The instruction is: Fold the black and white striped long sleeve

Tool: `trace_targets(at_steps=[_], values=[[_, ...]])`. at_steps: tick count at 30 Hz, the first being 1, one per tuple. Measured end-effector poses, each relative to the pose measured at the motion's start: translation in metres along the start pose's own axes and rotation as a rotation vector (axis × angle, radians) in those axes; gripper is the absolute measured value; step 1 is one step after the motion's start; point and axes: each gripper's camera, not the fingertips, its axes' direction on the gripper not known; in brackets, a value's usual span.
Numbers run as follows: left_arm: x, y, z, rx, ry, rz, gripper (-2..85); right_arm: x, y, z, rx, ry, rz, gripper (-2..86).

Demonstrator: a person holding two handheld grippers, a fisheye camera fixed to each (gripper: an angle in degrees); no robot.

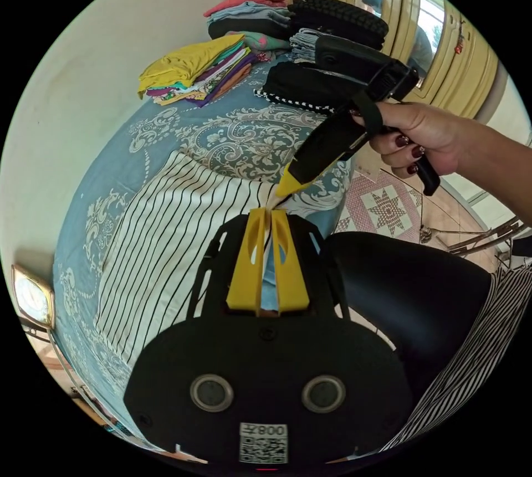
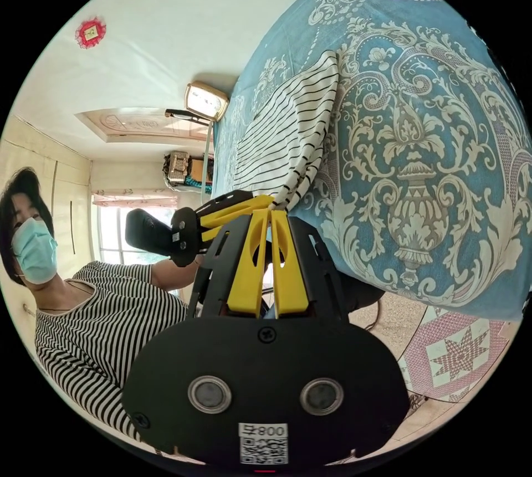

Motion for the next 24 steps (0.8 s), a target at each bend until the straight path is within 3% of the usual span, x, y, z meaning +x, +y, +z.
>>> trace_targets(at_steps=[7,13,24], values=[[0.004,-0.014,-0.008,0.056,0.039,-0.119,2.0,0.087,-0.023,-0.038,0.213,-0.104,0.11,3.8],[0.007,-0.021,-0.014,0.08,0.055,-0.158,1.9,0.147,-0.093,-0.004,0.181,-0.17,0.203,8.9],[0.002,-0.017,-0.022,0.104,0.076,-0.184,1.8,0.218,-0.162,0.023,0.195,-0.17,0.285,8.8]])
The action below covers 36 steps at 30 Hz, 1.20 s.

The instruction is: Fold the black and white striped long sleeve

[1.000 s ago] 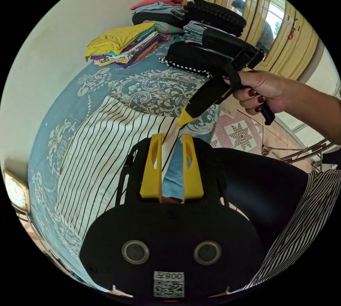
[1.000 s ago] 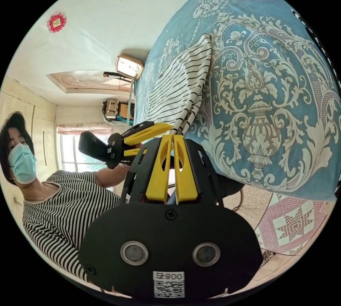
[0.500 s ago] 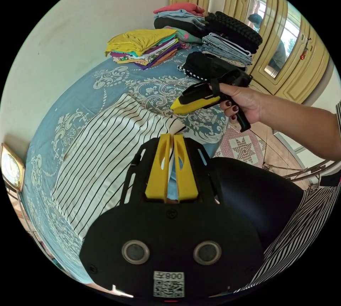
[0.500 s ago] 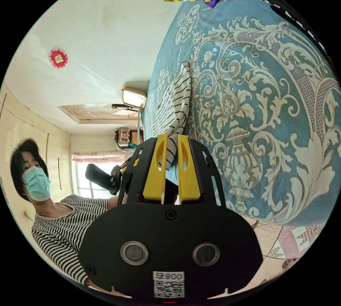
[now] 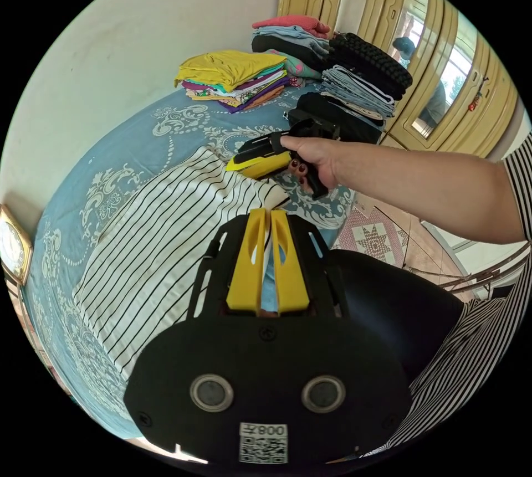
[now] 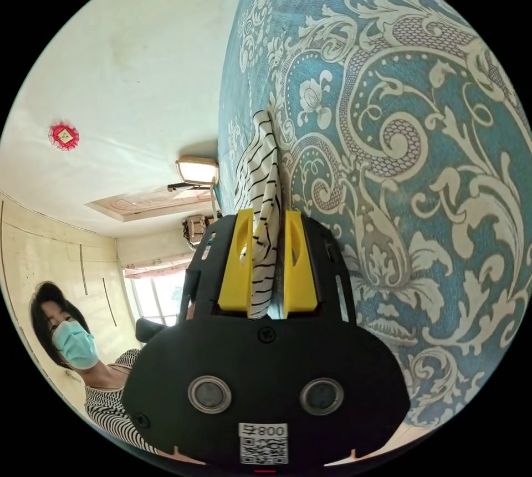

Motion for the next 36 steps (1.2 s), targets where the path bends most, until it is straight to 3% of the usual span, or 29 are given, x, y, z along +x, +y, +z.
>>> trace_targets(at_steps=[17,24,36], values=[[-0.062,0.048,-0.041,0.037,0.057,-0.07,1.9,0.065,-0.059,0.086,0.006,0.022,-0.007,1.4],[-0.12,0.099,-0.093,0.128,0.085,-0.183,1.9,0.035,-0.043,0.135,0.022,0.047,-0.15,1.1],[-0.276,0.288,-0.186,0.289,0.135,-0.725,1.8,-0.063,0.0,0.4,-0.166,0.216,-0.508,0.9]])
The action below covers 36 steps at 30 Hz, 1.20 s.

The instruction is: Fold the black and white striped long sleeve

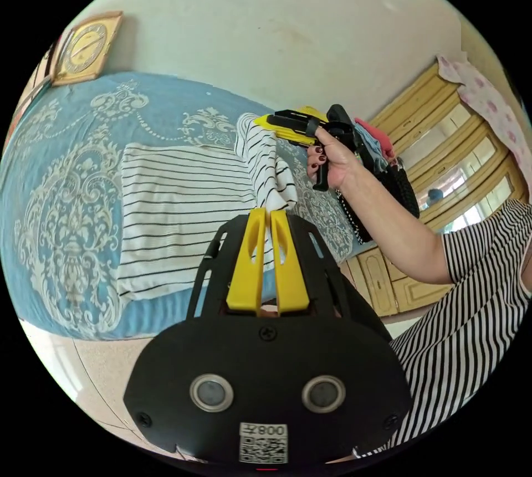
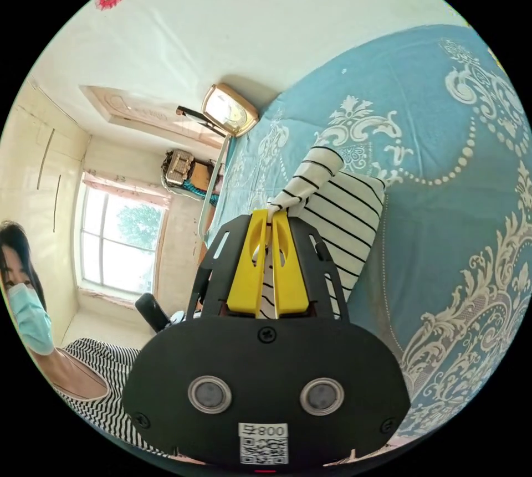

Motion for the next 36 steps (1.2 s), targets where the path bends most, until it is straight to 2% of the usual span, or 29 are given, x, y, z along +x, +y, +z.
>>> trace_targets(at_steps=[5,14,26,36], values=[[-0.09,0.024,-0.04,0.048,0.027,-0.213,1.8,-0.015,-0.004,0.136,-0.114,0.041,-0.037,0.8],[-0.188,0.049,-0.081,0.094,0.09,-0.396,1.8,-0.005,0.007,0.303,-0.232,0.157,-0.065,0.8],[-0.267,0.074,-0.118,0.094,0.116,-0.497,1.8,0.022,0.032,0.457,-0.339,0.255,-0.115,0.8],[-0.301,0.092,-0.14,0.105,0.134,-0.53,1.7,0.046,0.052,0.532,-0.389,0.311,-0.147,1.0]])
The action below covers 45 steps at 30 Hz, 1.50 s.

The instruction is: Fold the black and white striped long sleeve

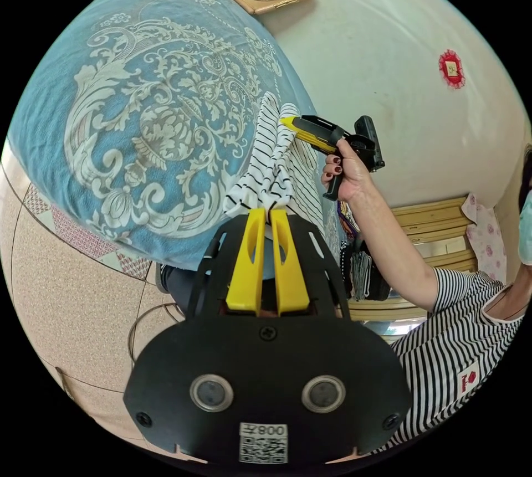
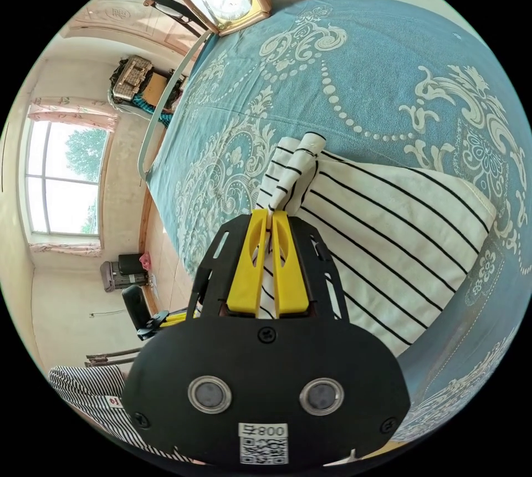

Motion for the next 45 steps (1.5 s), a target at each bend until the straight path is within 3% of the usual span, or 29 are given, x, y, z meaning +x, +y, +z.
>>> trace_targets(at_steps=[15,25,33,37,45], values=[[-0.021,0.014,-0.023,0.012,-0.046,-0.03,0.7,-0.011,0.011,0.067,-0.047,0.049,-0.059,1.3],[0.015,0.021,-0.025,0.01,-0.155,0.13,0.2,-0.076,0.037,0.052,-0.004,0.16,-0.305,1.2],[0.038,0.021,0.02,-0.107,-0.335,0.28,0.2,-0.027,0.071,0.028,0.028,0.147,-0.238,0.2],[0.028,0.028,0.026,-0.101,-0.292,0.227,0.2,-0.004,0.071,0.053,-0.061,0.16,-0.193,0.2],[0.031,0.036,0.027,-0.103,-0.318,0.247,0.2,-0.02,0.111,-0.007,0.06,0.116,-0.24,0.1]])
